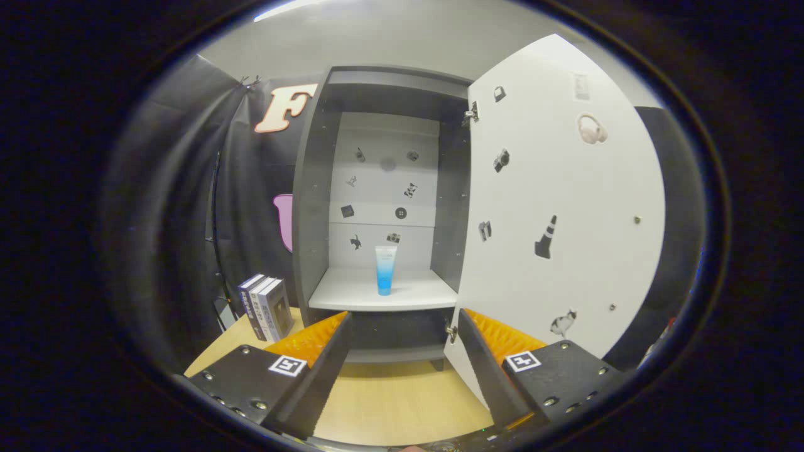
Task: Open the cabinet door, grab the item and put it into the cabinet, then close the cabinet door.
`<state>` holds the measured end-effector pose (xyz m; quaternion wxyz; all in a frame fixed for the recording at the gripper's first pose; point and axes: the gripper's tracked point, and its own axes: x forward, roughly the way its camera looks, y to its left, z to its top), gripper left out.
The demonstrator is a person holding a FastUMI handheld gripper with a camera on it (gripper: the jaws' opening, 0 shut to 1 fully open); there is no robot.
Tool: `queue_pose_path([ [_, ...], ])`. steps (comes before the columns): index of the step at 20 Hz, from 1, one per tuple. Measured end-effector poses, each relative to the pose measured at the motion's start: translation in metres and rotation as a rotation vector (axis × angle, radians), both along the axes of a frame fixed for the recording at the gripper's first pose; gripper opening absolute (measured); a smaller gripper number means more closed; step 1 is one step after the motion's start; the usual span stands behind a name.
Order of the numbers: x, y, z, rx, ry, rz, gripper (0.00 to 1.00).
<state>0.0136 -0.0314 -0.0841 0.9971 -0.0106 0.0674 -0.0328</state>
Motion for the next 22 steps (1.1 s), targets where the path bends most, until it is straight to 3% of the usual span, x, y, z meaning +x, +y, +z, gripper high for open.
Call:
queue_pose_path([
  [5,-0.044,-0.052,0.004,0.023,0.018,-0.073,0.98],
  [12,-0.094,-0.164,0.016,0.034,0.001,-0.168,0.98],
  [15,-0.097,-0.219,0.015,0.063,0.004,-0.195,0.98],
  [22,-0.06,-0.274,0.002,0.09,0.012,-0.12,0.99],
])
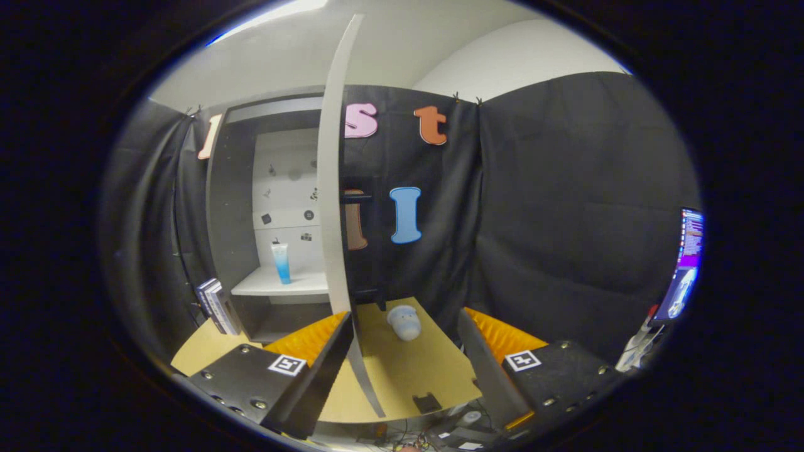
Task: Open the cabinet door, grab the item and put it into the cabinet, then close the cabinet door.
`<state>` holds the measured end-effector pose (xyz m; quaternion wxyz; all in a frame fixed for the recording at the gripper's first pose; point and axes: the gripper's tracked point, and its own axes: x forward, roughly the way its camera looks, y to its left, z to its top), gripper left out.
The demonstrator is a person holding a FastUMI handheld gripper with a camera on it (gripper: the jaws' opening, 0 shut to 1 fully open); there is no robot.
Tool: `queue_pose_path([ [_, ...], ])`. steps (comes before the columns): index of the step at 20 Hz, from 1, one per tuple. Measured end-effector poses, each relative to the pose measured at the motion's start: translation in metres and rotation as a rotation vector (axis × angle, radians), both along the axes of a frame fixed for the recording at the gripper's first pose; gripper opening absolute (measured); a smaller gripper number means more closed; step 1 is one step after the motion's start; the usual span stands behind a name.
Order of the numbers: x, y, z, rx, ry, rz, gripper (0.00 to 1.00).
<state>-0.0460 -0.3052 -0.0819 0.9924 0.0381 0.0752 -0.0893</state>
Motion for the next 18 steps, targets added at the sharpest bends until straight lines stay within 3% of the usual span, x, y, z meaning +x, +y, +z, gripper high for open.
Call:
queue_pose_path([
  [8,0.032,-0.008,0.006,0.005,-0.035,0.101,0.98],
  [18,0.036,0.064,0.008,0.03,-0.021,0.316,0.98],
])
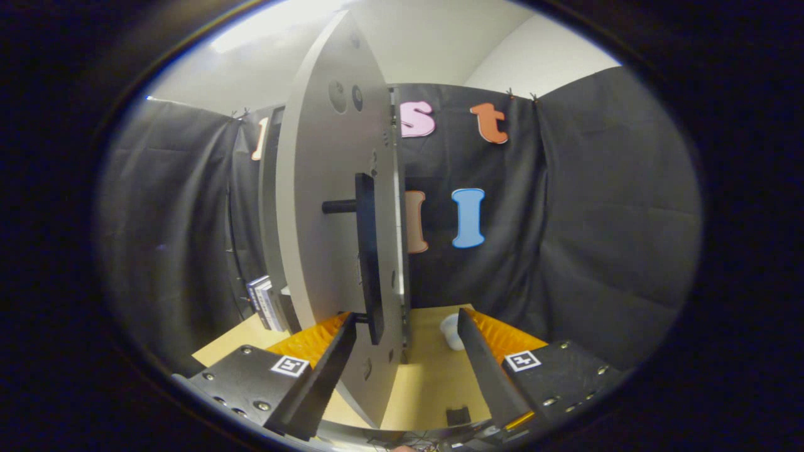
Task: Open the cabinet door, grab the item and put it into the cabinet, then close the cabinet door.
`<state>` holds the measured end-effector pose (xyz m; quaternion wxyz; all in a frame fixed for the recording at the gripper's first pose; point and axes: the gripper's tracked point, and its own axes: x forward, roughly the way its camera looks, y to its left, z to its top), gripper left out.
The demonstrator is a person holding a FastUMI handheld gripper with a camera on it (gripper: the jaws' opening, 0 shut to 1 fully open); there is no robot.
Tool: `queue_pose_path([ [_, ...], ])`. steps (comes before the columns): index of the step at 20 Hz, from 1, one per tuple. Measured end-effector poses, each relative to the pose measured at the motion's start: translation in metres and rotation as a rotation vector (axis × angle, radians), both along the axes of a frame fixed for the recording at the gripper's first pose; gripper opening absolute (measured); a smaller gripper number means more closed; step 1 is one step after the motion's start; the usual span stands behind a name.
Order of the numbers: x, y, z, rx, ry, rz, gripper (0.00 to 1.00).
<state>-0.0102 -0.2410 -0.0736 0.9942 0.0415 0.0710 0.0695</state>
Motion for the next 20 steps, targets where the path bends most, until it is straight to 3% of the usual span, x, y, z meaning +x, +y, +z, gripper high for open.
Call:
queue_pose_path([
  [8,0.007,0.07,0.0,0.087,0.045,0.108,0.98],
  [15,0.028,0.143,0.001,0.01,0.003,0.162,1.0],
  [20,0.061,0.206,0.004,-0.01,-0.034,0.148,1.0],
])
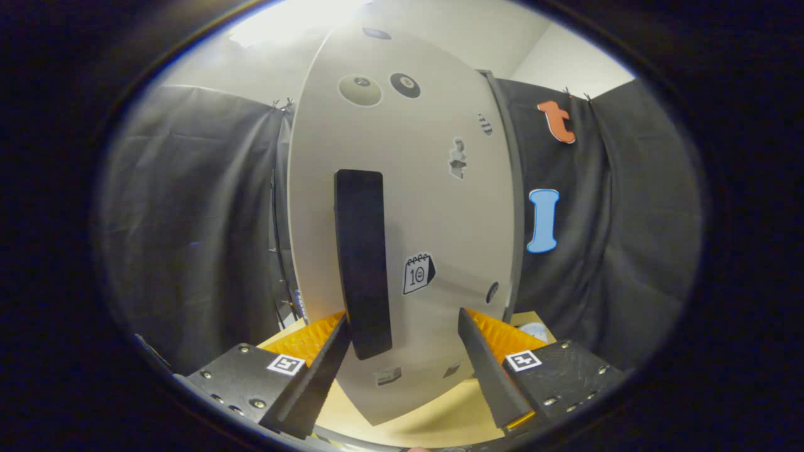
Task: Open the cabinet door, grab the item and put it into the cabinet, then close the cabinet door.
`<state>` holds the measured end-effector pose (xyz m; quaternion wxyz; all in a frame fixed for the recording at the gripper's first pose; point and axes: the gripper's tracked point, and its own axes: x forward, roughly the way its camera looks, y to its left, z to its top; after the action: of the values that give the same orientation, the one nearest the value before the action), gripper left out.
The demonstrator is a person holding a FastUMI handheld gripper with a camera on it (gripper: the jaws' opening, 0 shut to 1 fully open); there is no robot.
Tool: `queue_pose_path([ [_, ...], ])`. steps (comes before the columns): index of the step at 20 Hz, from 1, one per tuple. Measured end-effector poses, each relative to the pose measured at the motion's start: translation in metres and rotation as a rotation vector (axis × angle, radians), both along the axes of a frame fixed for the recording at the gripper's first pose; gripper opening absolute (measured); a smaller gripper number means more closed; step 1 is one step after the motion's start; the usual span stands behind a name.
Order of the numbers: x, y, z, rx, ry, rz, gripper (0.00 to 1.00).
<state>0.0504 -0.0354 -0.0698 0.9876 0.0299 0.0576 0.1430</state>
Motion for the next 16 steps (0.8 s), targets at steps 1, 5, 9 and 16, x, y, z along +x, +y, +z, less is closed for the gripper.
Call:
queue_pose_path([
  [1,0.007,0.012,0.0,-0.013,-0.007,-0.007,1.0],
  [5,0.049,0.057,0.002,-0.063,-0.073,-0.048,1.0],
  [9,0.082,0.087,-0.003,-0.017,-0.07,-0.129,0.98],
  [16,0.127,0.117,-0.006,-0.019,-0.103,-0.164,0.98],
])
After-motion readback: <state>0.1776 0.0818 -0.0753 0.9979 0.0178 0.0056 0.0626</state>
